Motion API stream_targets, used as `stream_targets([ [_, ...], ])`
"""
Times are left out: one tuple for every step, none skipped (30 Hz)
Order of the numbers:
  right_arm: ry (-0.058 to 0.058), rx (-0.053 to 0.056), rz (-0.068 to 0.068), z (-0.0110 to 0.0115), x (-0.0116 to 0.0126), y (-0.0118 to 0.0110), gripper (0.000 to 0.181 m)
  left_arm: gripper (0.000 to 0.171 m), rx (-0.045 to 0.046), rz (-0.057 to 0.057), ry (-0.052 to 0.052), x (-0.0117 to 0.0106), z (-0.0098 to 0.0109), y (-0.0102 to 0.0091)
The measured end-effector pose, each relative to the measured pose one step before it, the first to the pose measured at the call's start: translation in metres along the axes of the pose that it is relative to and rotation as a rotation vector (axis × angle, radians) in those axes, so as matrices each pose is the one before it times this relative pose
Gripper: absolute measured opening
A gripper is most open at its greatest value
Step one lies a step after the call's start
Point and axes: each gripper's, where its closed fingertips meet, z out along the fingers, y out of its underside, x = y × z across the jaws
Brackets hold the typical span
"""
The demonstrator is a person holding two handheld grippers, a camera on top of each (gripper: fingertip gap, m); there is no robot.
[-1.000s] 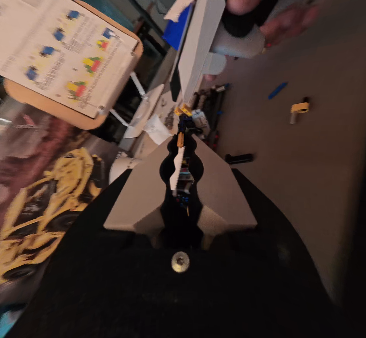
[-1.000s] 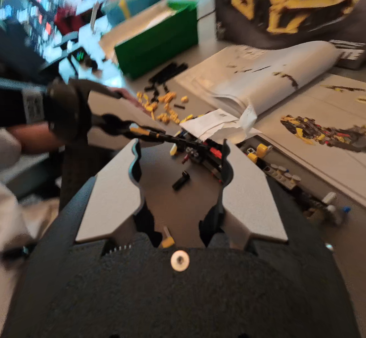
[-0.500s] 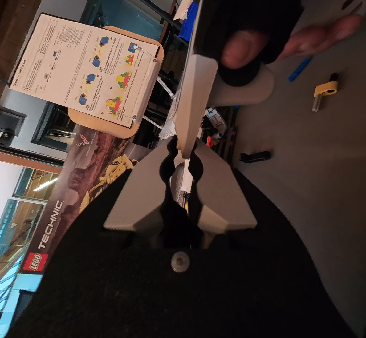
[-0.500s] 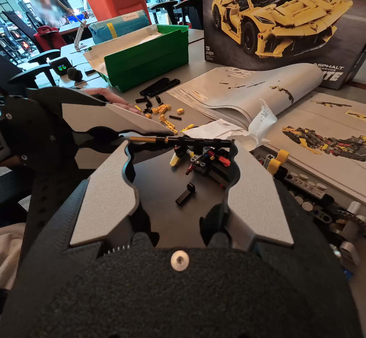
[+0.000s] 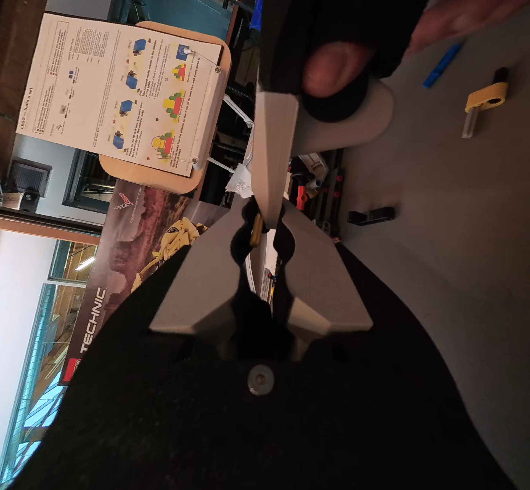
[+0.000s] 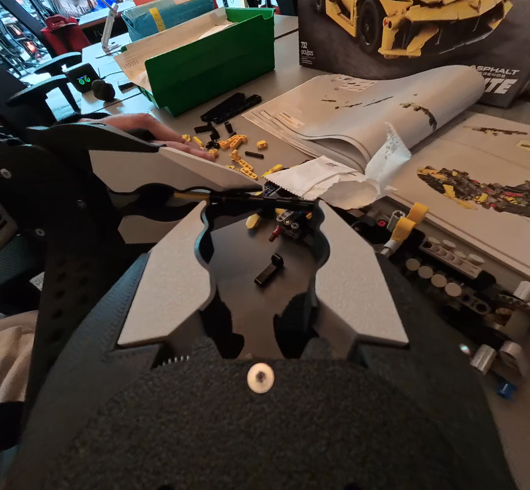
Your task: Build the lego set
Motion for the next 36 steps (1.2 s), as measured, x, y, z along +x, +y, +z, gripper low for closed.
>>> stream_targets([
  [0.0053, -0.0006, -0.0063, -0.00016, 0.00027, -0.00013, 0.068, 0.005, 0.00524, -0.0017, 0.0014, -0.00001, 0.00004, -0.00010],
  [-0.0001, 0.0015, 0.0023, -0.00010, 0.00027, -0.00033, 0.069, 0.005, 0.00567, -0.0100, 0.0065, 0.00029, 0.00012, -0.00020],
  [-0.0014, 0.0011, 0.0042, -0.00024, 0.00019, 0.00046, 0.069, 0.005, 0.00464, -0.0189, 0.0107, 0.00047, 0.00022, -0.00032],
  [-0.0028, 0.0038, 0.0066, -0.00024, 0.00006, -0.00023, 0.069, 0.005, 0.00462, -0.0206, 0.0099, 0.00029, 0.00007, -0.00042],
  [-0.0039, 0.0057, 0.0084, -0.00042, -0.00021, -0.00040, 0.069, 0.005, 0.00486, -0.0264, 0.0121, 0.00023, 0.00007, -0.00036],
  [-0.0033, 0.0074, 0.0062, -0.00018, -0.00013, -0.00044, 0.069, 0.005, 0.00464, -0.0206, 0.0089, -0.00013, -0.00007, -0.00044],
  [-0.0043, 0.0103, 0.0038, -0.00005, -0.00069, -0.00124, 0.069, 0.005, 0.00421, -0.0110, 0.0014, -0.00057, -0.00030, -0.00054],
  [-0.0010, 0.0043, 0.0030, -0.00030, -0.00038, -0.00073, 0.069, 0.005, 0.00010, -0.0035, -0.0009, -0.00035, -0.00016, -0.00015],
  [0.0036, 0.0005, -0.0017, 0.00025, -0.00053, -0.00051, 0.069, 0.005, -0.00269, 0.0011, -0.0027, -0.00032, -0.00010, 0.00031],
  [0.0055, 0.0013, -0.0060, -0.00001, 0.00000, 0.00001, 0.069, 0.005, -0.00094, 0.0025, -0.0036, -0.00032, -0.00015, 0.00014],
  [0.0006, 0.0071, -0.0049, -0.00005, -0.00038, -0.00076, 0.069, 0.005, 0.00287, -0.0005, -0.0037, -0.00064, -0.00041, -0.00033],
  [-0.0046, 0.0066, 0.0063, -0.00017, -0.00053, -0.00065, 0.069, 0.005, 0.00036, -0.0082, 0.0020, -0.00010, -0.00030, -0.00032],
  [-0.0056, -0.0029, 0.0115, -0.00018, -0.00010, 0.00026, 0.069, 0.005, -0.00217, -0.0076, 0.0035, 0.00028, 0.00001, -0.00010],
  [-0.0055, -0.0012, 0.0068, -0.00019, 0.00024, 0.00026, 0.069, 0.005, 0.00046, -0.0005, -0.0008, -0.00011, -0.00001, -0.00020],
  [-0.0031, -0.0005, 0.0019, -0.00017, 0.00024, 0.00012, 0.068, 0.005, -0.00213, 0.0033, -0.0009, 0.00018, 0.00022, 0.00006],
  [-0.0006, -0.0061, 0.0049, 0.00012, 0.00073, 0.00062, 0.068, 0.005, -0.00450, 0.0046, -0.0008, 0.00037, 0.00014, 0.00029],
  [-0.0005, -0.0049, 0.0059, -0.00025, 0.00040, 0.00054, 0.068, 0.005, -0.00273, 0.0051, -0.0012, 0.00024, 0.00000, 0.00021],
  [0.0006, -0.0036, 0.0022, 0.00036, 0.00037, 0.00042, 0.068, 0.005, -0.00504, 0.0017, 0.0018, 0.00061, 0.00013, 0.00051],
  [0.0042, -0.0079, 0.0043, 0.00046, 0.00055, 0.00104, 0.068, 0.005, -0.00725, -0.0024, 0.0026, 0.00053, 0.00039, 0.00087],
  [0.0047, -0.0076, 0.0035, 0.00026, 0.00074, 0.00051, 0.067, 0.005, -0.00307, -0.0009, 0.0020, 0.00011, 0.00035, 0.00060],
  [0.0034, -0.0034, -0.0019, 0.00056, 0.00022, 0.00021, 0.067, 0.005, -0.00141, 0.0008, 0.0010, 0.00028, 0.00027, 0.00033],
  [0.0008, -0.0041, -0.0007, 0.00016, 0.00029, 0.00039, 0.067, 0.005, -0.00275, 0.0040, 0.0007, 0.00051, 0.00021, 0.00023],
  [-0.0015, -0.0056, -0.0018, 0.00014, -0.00056, 0.00062, 0.065, 0.005, -0.00307, 0.0109, -0.0019, 0.00042, 0.00026, 0.00036],
  [0.0054, -0.0046, -0.0076, 0.00005, 0.00038, 0.00086, 0.065, 0.005, -0.00142, 0.0077, -0.0015, 0.00079, 0.00020, 0.00022],
  [0.0033, -0.0039, -0.0034, -0.00012, 0.00013, 0.00074, 0.065, 0.004, -0.00188, 0.0019, 0.0014, 0.00085, 0.00038, 0.00010],
  [0.0022, -0.0026, 0.0028, -0.00003, 0.00042, 0.00066, 0.065, 0.005, -0.00036, 0.0027, 0.0019, 0.00049, 0.00036, 0.00019],
  [-0.0026, -0.0017, 0.0057, 0.00012, 0.00056, 0.00069, 0.065, 0.005, 0.00077, 0.0064, -0.0012, 0.00012, 0.00029, 0.00015],
  [-0.0037, -0.0022, 0.0029, 0.00016, 0.00059, 0.00040, 0.065, 0.005, -0.00038, 0.0035, -0.0025, -0.00006, 0.00014, -0.00016],
  [-0.0033, 0.0021, -0.0006, 0.00007, 0.00011, -0.00008, 0.065, 0.005, 0.00231, 0.0002, -0.0029, -0.00048, -0.00002, -0.00055],
  [-0.0018, 0.0051, -0.0015, -0.00027, -0.00011, -0.00028, 0.065, 0.005, 0.00326, -0.0061, 0.0013, -0.00024, 0.00002, -0.00030],
  [0.0017, -0.0006, 0.0011, 0.00005, 0.00023, 0.00035, 0.065, 0.005, -0.00047, -0.0088, 0.0086, 0.00109, 0.00060, 0.00051],
  [0.0007, -0.0097, 0.0038, 0.00050, 0.00055, 0.00173, 0.065, 0.005, -0.00010, -0.0021, 0.0096, 0.00163, 0.00057, 0.00078],
  [-0.0115, 0.0000, 0.0151, 0.00043, -0.00021, 0.00091, 0.065, 0.005, 0.00934, 0.0006, -0.0017, -0.00059, -0.00048, -0.00021],
  [-0.0162, 0.0087, 0.0263, -0.00018, 0.00006, -0.00122, 0.065, 0.007, 0.01395, -0.0108, -0.0045, -0.00202, -0.00114, -0.00052],
  [-0.0076, 0.0038, 0.0278, -0.00067, 0.00052, -0.00085, 0.065, 0.011, 0.00792, -0.0202, 0.0035, -0.00133, -0.00128, 0.00036],
  [0.0013, 0.0045, 0.0123, -0.00155, 0.00218, 0.00032, 0.065, 0.014, 0.00422, -0.0143, 0.0023, -0.00118, -0.00138, 0.00126],
])
